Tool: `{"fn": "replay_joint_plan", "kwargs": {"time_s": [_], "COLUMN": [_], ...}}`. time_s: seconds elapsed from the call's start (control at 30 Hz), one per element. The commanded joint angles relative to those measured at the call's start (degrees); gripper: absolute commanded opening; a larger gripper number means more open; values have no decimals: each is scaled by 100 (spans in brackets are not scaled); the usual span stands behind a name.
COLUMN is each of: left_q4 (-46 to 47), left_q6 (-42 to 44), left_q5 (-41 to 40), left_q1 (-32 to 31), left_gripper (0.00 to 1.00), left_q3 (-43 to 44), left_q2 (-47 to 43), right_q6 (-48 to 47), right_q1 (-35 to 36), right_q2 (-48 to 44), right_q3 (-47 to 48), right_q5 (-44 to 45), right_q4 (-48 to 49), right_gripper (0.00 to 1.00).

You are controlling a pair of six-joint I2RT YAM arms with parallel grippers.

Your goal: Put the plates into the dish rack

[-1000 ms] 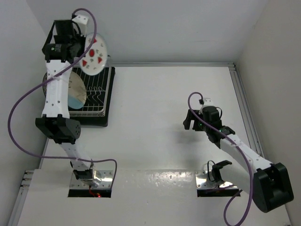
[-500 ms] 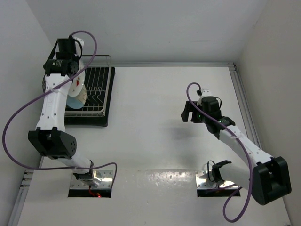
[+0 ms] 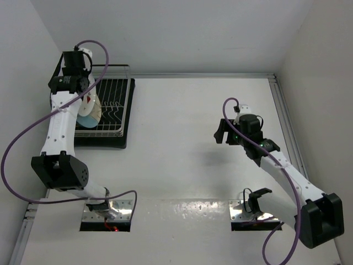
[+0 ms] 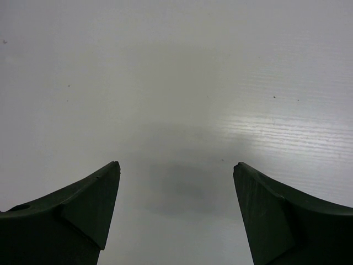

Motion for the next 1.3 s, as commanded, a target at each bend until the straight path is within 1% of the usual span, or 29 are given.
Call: {"fn": "replay_joint_plan", "kwargs": {"time_s": [0.0,0.13,0.23,0.27,0.37,0.43,0.5,0.53,0.6,0.63,0.67,0.77,0.87,0.93,0.97,1.0,1.07,1.13,1.2,1.23,1.27], "left_q4": [702,966,1028,1028,1028,975,975,975,975,975,923,870,747,651,528,457,256,150,61,-26,-27], "left_q6": [-215,-268,-268,-328,-539,-540,-540,-540,-540,-540,-540,-540,-540,-487,-400,-347,-224,-31,118,224,442], "left_q5": [239,239,292,362,923,1100,1101,1101,1101,1170,1241,1399,1452,1583,1645,1741,2206,2601,2674,2726,2631], "left_q1": [232,355,408,408,513,513,583,584,654,715,716,716,716,567,505,435,207,-73,-320,-469,-828], "left_gripper": [0,0,0,0,0,0,4,12,21,28,31,32,40,45,46,46,48,49,49,49,49], "left_q3": [-223,-749,-899,-961,-1023,-1023,-1076,-1076,-1076,-1076,-1076,-945,-664,-479,-374,-173,-22,-21,-178,-493,-713], "left_q2": [-282,-282,-282,-282,-282,-230,-229,-177,-177,-177,-177,-177,-177,-177,-177,-177,-238,-317,-536,-633,-747], "right_q6": [-88,-97,-79,-79,-88,-88,-88,-80,-80,-71,-79,-89,-88,-88,-71,-53,-9,8,61,87,88], "right_q1": [0,0,-9,8,17,-9,0,-18,0,-9,0,0,-18,-9,-9,0,0,8,0,-18,0], "right_q2": [-150,-106,-106,-106,-80,-71,-62,-71,-71,-71,-80,-71,-45,-53,-45,-19,43,157,219,219,193], "right_q3": [-59,-94,-112,-112,-86,-86,-103,-103,-138,-138,-138,-138,-138,-112,-95,-68,72,352,564,626,687], "right_q5": [125,81,81,64,72,81,81,81,81,81,90,99,81,72,63,63,2,-24,2,19,54], "right_q4": [74,65,100,126,144,144,153,127,162,188,179,206,197,197,153,75,-118,-600,-892,-1276,-1349], "right_gripper": [82,82,82,82,82,82,82,82,82,82,83,83,83,83,85,88,93,100,100,100,100]}}
